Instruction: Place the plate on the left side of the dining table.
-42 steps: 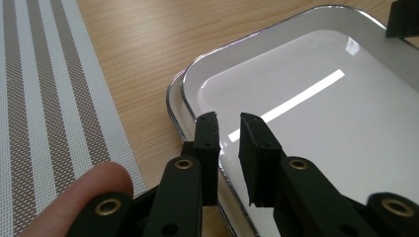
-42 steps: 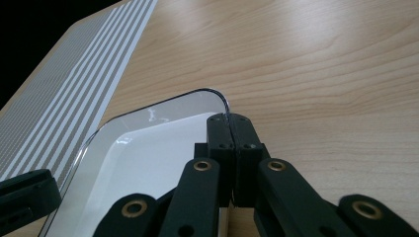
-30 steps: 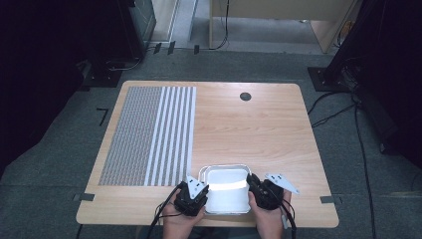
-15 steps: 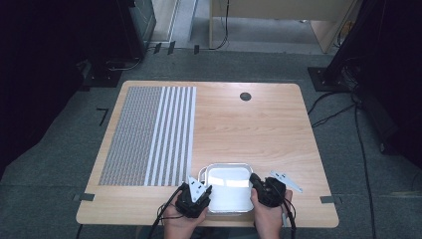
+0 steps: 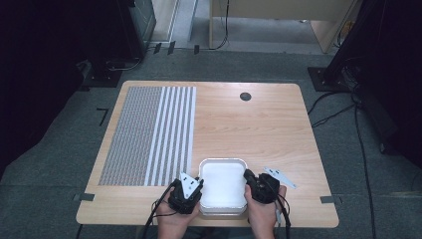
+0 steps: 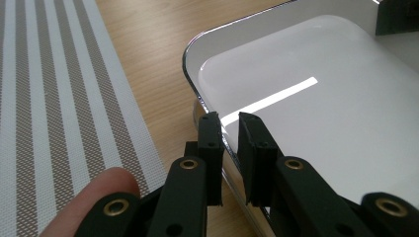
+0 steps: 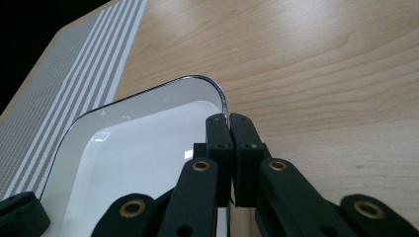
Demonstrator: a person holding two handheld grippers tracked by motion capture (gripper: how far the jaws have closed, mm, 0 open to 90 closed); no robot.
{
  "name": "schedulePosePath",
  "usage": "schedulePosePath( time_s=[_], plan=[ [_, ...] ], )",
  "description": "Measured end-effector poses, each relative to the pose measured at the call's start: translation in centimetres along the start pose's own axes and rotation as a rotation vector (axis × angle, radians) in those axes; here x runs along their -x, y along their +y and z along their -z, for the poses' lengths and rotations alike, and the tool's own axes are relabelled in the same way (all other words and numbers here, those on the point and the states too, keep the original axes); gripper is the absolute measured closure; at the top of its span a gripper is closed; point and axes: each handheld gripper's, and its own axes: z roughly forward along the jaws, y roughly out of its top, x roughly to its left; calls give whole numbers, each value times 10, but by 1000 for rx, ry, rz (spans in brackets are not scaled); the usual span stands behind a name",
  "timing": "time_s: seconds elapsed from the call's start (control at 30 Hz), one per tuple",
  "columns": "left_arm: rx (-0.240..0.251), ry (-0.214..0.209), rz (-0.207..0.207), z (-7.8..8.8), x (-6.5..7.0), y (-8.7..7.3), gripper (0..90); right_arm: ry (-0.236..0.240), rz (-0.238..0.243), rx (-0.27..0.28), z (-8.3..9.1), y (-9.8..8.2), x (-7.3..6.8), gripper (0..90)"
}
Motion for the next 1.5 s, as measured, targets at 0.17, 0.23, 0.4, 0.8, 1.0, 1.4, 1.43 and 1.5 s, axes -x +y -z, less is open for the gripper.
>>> schedulePosePath(
  time_s=[0.17, 0.23, 0.4, 0.8, 1.0, 1.4, 1.43, 1.5],
  plan=[
    [8, -18, -1, 3, -10, 5, 900, 23, 24, -3, -6, 3, -16, 894],
    [11, -7, -9, 3, -10, 5, 900, 38, 31, -4, -8, 3, -24, 900],
    [36, 2, 12, 9, -16, 7, 827, 36, 25, 3, -14, 8, -35, 900],
    [70, 33, 51, 22, -23, 6, 653, 15, -6, 15, -20, 14, -33, 900],
    [36, -5, 79, 15, -24, 3, 679, 7, -7, 37, -14, 17, -26, 900],
    [28, -48, 104, 13, -26, 4, 792, 12, -12, 41, -12, 17, -25, 900],
    [29, -43, 109, 14, -28, 4, 798, 15, -10, 41, -13, 17, -27, 900],
    [31, -40, 113, 14, -29, 5, 800, 16, -9, 41, -14, 17, -28, 900]
  ],
)
